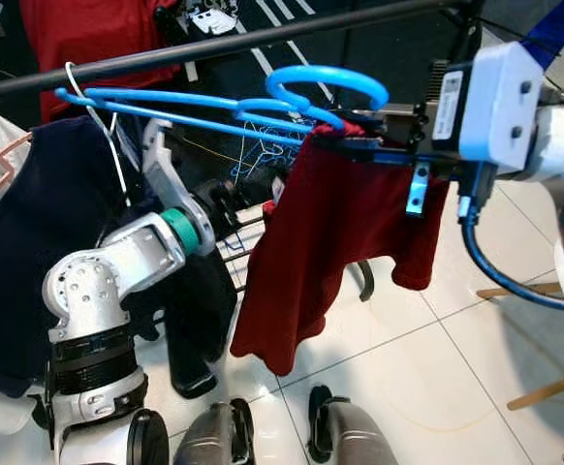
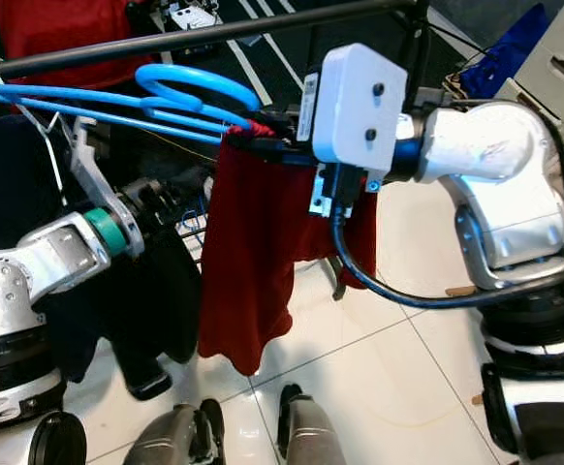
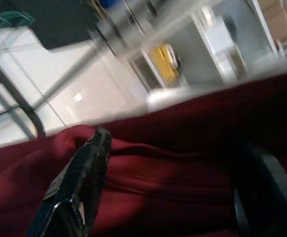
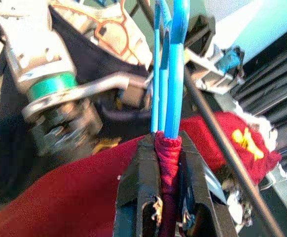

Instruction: Hang hanger

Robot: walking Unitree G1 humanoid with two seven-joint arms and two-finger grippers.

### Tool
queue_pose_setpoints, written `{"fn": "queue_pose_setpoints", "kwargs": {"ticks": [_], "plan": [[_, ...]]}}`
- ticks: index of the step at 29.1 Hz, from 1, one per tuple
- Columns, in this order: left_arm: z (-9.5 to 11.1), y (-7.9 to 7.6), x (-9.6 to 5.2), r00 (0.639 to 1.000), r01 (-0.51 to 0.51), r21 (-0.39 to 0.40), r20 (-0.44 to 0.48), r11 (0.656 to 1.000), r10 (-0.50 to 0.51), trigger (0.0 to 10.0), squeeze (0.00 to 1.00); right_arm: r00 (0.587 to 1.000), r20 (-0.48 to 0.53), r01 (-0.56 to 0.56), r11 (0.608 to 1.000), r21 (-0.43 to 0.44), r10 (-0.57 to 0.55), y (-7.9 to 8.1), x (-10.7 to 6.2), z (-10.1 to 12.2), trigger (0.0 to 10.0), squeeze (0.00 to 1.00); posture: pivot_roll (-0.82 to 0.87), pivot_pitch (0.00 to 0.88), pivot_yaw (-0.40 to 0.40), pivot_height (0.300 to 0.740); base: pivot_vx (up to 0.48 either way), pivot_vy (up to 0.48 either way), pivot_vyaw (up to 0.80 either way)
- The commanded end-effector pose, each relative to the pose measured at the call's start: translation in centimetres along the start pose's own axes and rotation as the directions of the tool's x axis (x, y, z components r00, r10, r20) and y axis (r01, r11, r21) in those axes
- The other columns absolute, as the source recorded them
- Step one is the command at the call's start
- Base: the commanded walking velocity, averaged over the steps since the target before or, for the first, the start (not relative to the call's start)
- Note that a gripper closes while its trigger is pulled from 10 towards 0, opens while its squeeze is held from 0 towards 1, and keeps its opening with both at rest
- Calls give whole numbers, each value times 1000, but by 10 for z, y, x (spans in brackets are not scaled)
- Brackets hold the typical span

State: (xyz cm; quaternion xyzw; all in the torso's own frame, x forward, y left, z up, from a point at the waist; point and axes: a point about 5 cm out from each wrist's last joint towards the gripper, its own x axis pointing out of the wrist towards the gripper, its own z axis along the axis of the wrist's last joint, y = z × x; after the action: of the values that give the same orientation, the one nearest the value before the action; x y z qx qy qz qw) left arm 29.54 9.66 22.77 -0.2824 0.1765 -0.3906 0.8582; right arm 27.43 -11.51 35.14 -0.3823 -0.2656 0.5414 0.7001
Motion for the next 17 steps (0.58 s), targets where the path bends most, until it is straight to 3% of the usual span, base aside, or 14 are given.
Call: {"fn": "queue_pose_setpoints", "kwargs": {"ticks": [1, 2, 3, 4, 5, 6, 7, 8, 9, 11, 13, 15, 16, 17], "plan": [[-10, -2, -2, 997, 2, 88, -73, 996, 4, 10000, 0, 1000, 25, -14, 999, -39, 15, -2, 3, 6, 10000, 0, -165, 129, 86, 740, 0, 0, 0], [-10, -2, -2, 997, 2, 88, -73, 996, 4, 10000, 0, 1000, 25, -14, 999, -39, 15, -2, 3, 6, 10000, 0, -165, 129, 86, 740, 0, 0, 0], [-15, -4, -2, 994, 8, 175, -113, 985, 12, 10000, 0, 999, 29, -17, 999, -44, 18, -2, 4, 7, 10000, 0, -165, 128, 85, 740, 0, 0, 0], [-15, -4, -2, 994, 8, 175, -113, 985, 12, 10000, 0, 999, 29, -17, 999, -44, 18, -2, 4, 7, 10000, 0, -165, 128, 85, 740, 0, 0, 0], [-18, -6, -2, 988, 6, 294, -147, 956, 39, 10000, 0, 999, 33, -19, 999, -50, 21, -4, 5, 8, 10000, 0, -169, 124, 83, 740, 0, 0, 0], [-18, -6, -2, 988, 6, 294, -147, 956, 39, 10000, 0, 999, 33, -19, 999, -50, 21, -4, 5, 8, 10000, 0, -169, 124, 83, 740, 0, 0, 0], [-21, -6, -1, 984, 11, 366, -170, 930, 56, 10000, 0, 999, 36, -20, 998, -54, 22, -5, 5, 9, 10000, 0, -171, 122, 83, 740, 0, 0, 0], [-21, -6, -1, 984, 11, 366, -170, 930, 56, 10000, 0, 999, 36, -20, 998, -54, 22, -5, 5, 9, 10000, 0, -171, 122, 83, 740, 0, 0, 0], [-24, -6, 0, 980, 1, 432, -181, 902, 85, 10000, 0, 999, 38, -20, 998, -58, 22, -5, 5, 10, 10000, 0, -172, 121, 83, 740, 0, 0, 0], [-24, -6, 0, 980, 1, 432, -181, 902, 85, 10000, 0, 999, 38, -20, 998, -58, 22, -5, 5, 10, 10000, 0, -172, 121, 83, 740, 0, 0, 0], [-27, 7, 4, 958, -110, 598, -149, 794, 245, 10000, 0, 999, 42, -14, 998, -67, 17, -7, 4, 14, 10000, 0, -174, 120, 82, 740, 0, 0, 0], [-27, 7, 4, 958, -110, 598, -149, 794, 245, 10000, 0, 999, 42, -14, 998, -67, 17, -7, 4, 14, 10000, 0, -174, 120, 82, 740, 0, 0, 0], [-27, 15, 5, 937, -174, 671, -111, 721, 330, 10000, 0, 999, 45, -7, 997, -73, 10, -8, 2, 17, 10000, 0, -176, 121, 82, 740, 0, 0, 0], [-27, 15, 5, 937, -174, 671, -111, 721, 330, 10000, 0, 999, 45, -7, 997, -73, 10, -8, 2, 17, 10000, 0, -176, 121, 82, 740, 0, 0, 0]]}}
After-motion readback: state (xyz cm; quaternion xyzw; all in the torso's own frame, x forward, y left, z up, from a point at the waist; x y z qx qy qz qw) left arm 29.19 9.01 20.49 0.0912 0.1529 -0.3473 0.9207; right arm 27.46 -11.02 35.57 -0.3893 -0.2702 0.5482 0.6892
